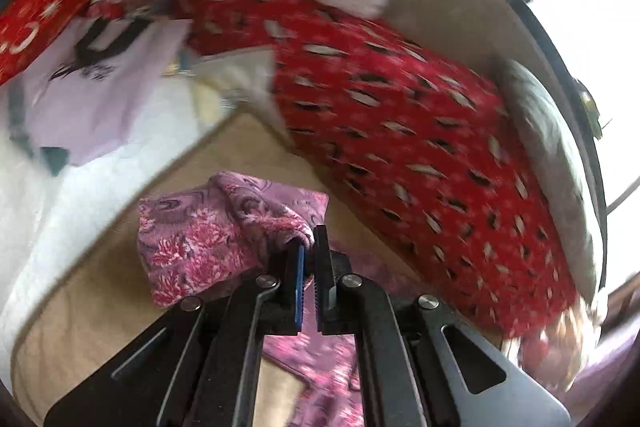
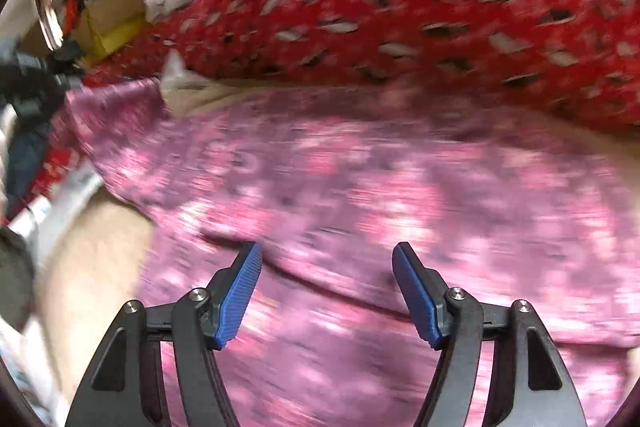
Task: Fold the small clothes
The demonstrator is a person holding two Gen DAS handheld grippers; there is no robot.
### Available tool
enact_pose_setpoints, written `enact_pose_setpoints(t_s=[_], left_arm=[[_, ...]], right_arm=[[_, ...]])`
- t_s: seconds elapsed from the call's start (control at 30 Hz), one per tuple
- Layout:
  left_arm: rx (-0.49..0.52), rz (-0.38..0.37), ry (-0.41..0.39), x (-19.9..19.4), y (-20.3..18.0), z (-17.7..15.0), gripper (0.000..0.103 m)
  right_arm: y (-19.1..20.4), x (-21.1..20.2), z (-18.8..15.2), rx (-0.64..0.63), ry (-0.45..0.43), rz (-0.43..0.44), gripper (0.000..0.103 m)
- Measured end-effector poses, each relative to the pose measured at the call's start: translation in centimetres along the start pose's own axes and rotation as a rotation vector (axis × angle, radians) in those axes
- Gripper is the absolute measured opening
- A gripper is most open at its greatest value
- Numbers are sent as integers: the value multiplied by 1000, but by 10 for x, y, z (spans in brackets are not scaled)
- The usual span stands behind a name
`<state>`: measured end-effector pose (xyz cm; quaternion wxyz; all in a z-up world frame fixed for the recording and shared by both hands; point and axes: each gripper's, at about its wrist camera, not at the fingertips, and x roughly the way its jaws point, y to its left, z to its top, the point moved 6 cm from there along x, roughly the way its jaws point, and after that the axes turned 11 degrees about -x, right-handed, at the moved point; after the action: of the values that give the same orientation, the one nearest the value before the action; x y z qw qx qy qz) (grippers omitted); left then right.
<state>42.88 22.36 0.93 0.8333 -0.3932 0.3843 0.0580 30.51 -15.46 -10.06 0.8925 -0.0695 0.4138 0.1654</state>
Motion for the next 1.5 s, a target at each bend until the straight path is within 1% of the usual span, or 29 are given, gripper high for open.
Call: enact_pose_setpoints(t_s=[0.13, 0.17, 0.2, 0.23, 0.3, 0.37, 0.43, 0.47, 0.53, 0.67, 0.73, 0.77, 0.83, 0.87, 0.9, 0.93, 0.97, 1.0, 1.07, 1.1, 1.17, 1.2, 1.27, 1.3, 1.33, 1.37, 1.43, 1.47, 1.5], left_arm=[[83, -34, 42, 6, -47, -34, 2], [97, -33, 45, 7, -54, -39, 2], [127, -32, 58, 12, -65, -52, 2], [140, -34, 73, 16, -72, -61, 2], [147, -35, 139, 34, -82, -88, 2], [144, -21, 210, 56, -85, -117, 2], [148, -15, 262, 71, -88, -141, 2], [153, -11, 303, 83, -88, -161, 2], [164, -5, 339, 94, -90, -183, 2], [164, 58, 440, 125, -79, -227, 3], [153, 63, 458, 127, -73, -232, 3], [145, 44, 466, 123, -71, -233, 4], [124, -23, 484, 101, -69, -226, 11], [115, -42, 487, 94, -70, -221, 12], [86, -89, 484, 78, -66, -210, 14], [65, -115, 479, 69, -63, -202, 17], [19, -155, 453, 54, -52, -186, 18], [-12, -164, 428, 47, -43, -175, 20], [-93, -157, 370, 40, -18, -149, 20], [-128, -149, 361, 41, -8, -140, 20], [-201, -146, 387, 47, 10, -132, 20], [-241, -162, 415, 51, 19, -130, 20], [-271, -202, 453, 54, 22, -132, 20], [-239, -208, 489, 56, 19, -138, 25], [-167, -184, 534, 60, 11, -148, 38], [-116, -165, 562, 62, 4, -159, 43], [-65, -150, 602, 67, -4, -174, 44], [-64, -164, 609, 67, -6, -176, 44], [-90, -206, 600, 61, -7, -173, 44]], right_arm=[[-54, -16, -25, 8, 19, -171, 70], [-67, -15, -33, 32, 31, -187, 70], [-76, -13, -40, 58, 45, -190, 73], [-87, -8, -51, 112, 57, -162, 76], [-95, -12, -58, 169, -8, -106, 77], [-93, -11, -59, 163, -15, -105, 79], [-88, -8, -57, 132, -11, -119, 83], [-85, -8, -58, 121, -10, -120, 85], [-83, -7, -56, 119, -16, -114, 86], [-86, -7, -59, 133, -32, -90, 87], [-88, -7, -59, 133, -34, -88, 87], [-87, -7, -59, 132, -34, -89, 87], [-87, -7, -59, 134, -32, -86, 88], [-87, -7, -59, 135, -29, -86, 88], [-87, -8, -59, 133, -21, -87, 88], [-86, -8, -58, 127, -5, -94, 88], [-83, -8, -53, 114, 15, -105, 89], [-80, -10, -48, 109, 14, -100, 88], [-60, -16, -25, 87, -39, -32, 88], [-48, -18, -14, 61, -59, -15, 88], [-19, -19, 8, -9, -86, 23, 88], [2, -21, 20, -65, -104, 48, 87], [34, -21, 37, -164, -123, 68, 87], [49, -20, 44, -207, -123, 67, 87], [58, -17, 48, -228, -116, 62, 87], [62, -13, 48, -232, -106, 51, 87], [57, 0, 46, -213, -64, -32, 87], [51, 6, 43, -196, -36, -67, 87], [44, 11, 38, -171, -7, -80, 85]])
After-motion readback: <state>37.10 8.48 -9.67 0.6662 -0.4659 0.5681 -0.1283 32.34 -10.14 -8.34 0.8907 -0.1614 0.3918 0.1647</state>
